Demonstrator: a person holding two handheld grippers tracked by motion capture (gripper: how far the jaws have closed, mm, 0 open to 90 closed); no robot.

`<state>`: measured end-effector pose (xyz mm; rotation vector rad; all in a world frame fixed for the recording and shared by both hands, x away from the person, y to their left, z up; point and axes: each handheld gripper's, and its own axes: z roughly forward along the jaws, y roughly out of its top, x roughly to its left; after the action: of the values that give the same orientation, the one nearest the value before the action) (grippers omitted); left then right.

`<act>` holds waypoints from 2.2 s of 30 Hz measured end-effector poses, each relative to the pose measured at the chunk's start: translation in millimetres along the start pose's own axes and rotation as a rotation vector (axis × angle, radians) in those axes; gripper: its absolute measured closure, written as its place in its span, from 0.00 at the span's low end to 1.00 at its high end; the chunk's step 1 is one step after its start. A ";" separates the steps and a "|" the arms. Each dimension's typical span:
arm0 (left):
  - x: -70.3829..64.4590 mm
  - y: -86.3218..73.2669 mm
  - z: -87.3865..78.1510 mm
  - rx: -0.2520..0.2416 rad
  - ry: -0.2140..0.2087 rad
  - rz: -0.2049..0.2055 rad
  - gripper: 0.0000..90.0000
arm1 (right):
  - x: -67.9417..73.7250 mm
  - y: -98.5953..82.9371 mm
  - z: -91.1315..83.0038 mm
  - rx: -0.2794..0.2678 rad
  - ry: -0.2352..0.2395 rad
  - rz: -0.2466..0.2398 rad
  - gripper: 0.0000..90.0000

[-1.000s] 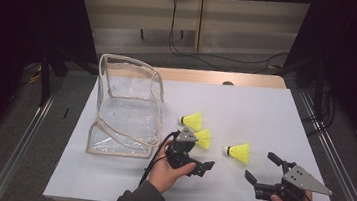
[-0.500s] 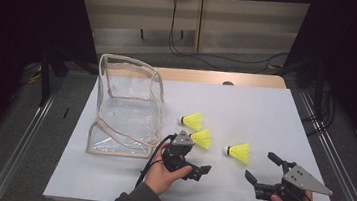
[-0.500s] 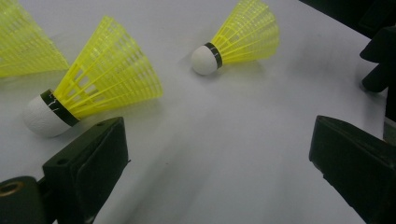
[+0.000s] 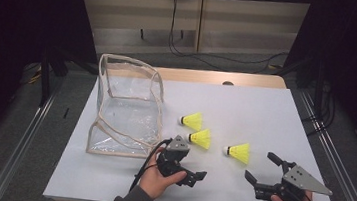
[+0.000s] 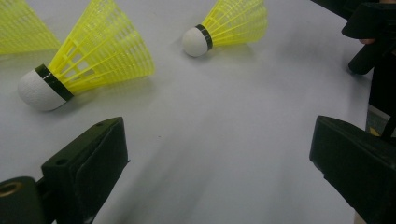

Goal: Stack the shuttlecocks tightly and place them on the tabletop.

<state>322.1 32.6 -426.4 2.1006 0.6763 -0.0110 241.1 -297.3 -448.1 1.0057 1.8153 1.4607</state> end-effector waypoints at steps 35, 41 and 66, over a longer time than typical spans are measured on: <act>18.6 -31.3 -47.9 -0.075 -0.004 0.000 0.05 | 1.1 -0.2 0.8 0.005 0.003 -0.009 0.03; 19.9 -35.3 -52.8 -0.068 -0.004 0.012 0.05 | 1.3 -0.5 1.4 0.006 0.004 -0.009 0.03; 29.4 -48.7 -76.3 -0.125 0.020 0.004 0.04 | 1.6 -0.3 1.7 0.012 0.006 -0.009 0.03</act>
<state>306.1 126.5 -425.7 1.9841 0.6685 0.0535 241.6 -295.1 -448.8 0.9986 1.8330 1.4505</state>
